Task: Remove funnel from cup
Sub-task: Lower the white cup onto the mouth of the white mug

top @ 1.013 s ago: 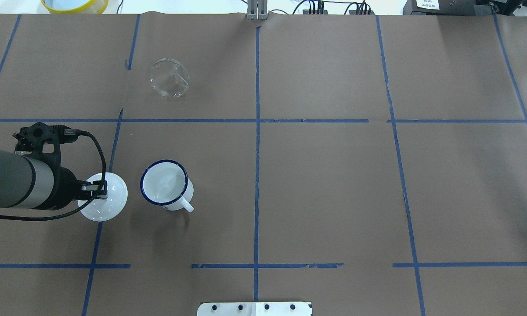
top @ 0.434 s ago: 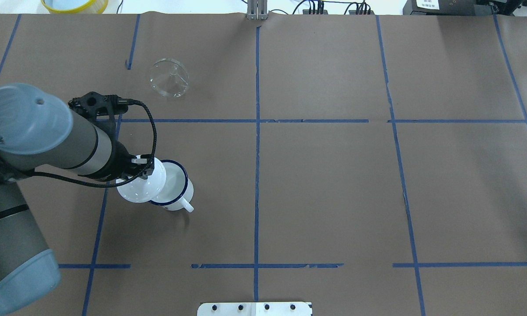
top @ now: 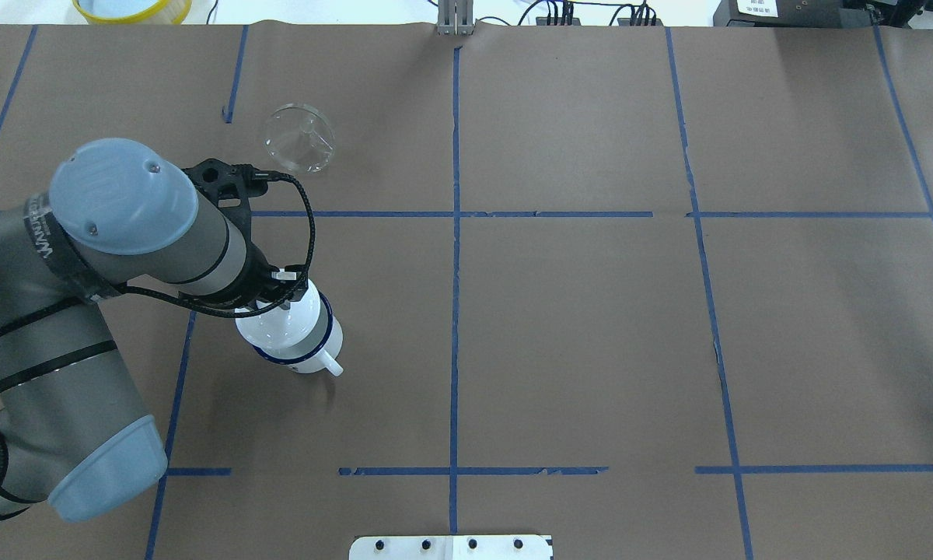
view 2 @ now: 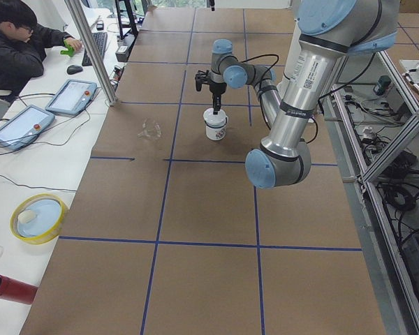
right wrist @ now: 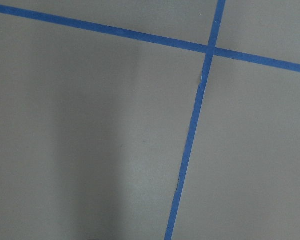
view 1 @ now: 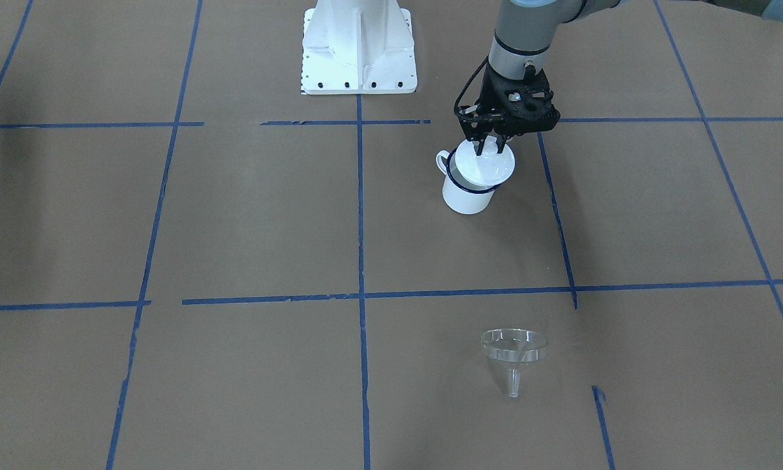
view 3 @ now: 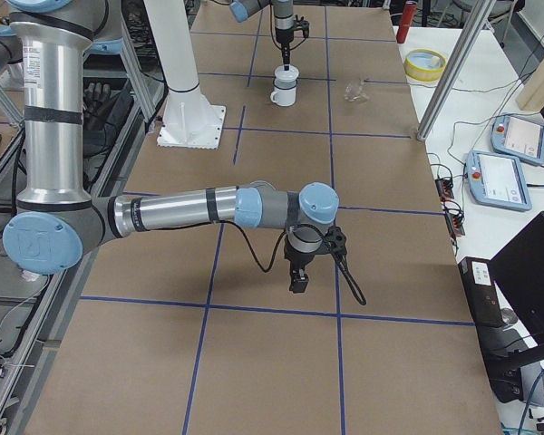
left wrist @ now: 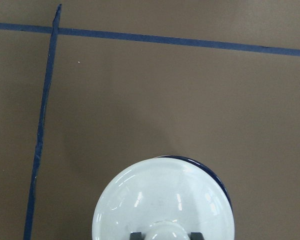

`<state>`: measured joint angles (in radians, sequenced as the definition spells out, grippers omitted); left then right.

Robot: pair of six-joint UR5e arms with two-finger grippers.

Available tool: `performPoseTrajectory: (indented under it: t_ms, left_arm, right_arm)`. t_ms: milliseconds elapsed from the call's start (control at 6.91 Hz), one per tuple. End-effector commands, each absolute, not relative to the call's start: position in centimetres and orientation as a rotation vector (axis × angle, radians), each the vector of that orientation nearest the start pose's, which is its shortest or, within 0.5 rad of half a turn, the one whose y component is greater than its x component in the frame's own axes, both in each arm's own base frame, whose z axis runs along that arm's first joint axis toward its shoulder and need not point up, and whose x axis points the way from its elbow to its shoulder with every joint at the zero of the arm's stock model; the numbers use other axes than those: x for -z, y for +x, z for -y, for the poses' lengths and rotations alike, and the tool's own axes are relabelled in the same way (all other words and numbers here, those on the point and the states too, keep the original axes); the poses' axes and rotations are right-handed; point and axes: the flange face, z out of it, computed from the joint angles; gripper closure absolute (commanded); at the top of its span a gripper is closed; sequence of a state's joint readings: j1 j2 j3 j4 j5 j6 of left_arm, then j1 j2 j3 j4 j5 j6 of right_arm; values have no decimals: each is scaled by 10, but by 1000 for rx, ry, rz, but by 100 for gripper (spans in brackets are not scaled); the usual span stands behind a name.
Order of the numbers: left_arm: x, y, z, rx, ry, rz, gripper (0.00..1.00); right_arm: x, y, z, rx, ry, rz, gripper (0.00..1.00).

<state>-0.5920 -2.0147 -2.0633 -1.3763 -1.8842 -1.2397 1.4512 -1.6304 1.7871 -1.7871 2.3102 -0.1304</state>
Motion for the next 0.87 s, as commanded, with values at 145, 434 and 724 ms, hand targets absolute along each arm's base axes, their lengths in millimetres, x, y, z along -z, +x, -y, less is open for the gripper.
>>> performPoseTrajectory:
  t_ms: [145, 434, 724]
  left_arm:
    - [-236, 410, 398, 133, 58, -794, 100]
    - [-233, 407, 396, 134, 58, -800, 100]
    - [-237, 408, 396, 135, 53, -794, 100]
  right_arm:
    - [-606, 11, 462, 216, -55, 741, 0]
    - [-605, 11, 462, 216, -53, 741, 0]
    - [-605, 11, 462, 216, -53, 741, 0]
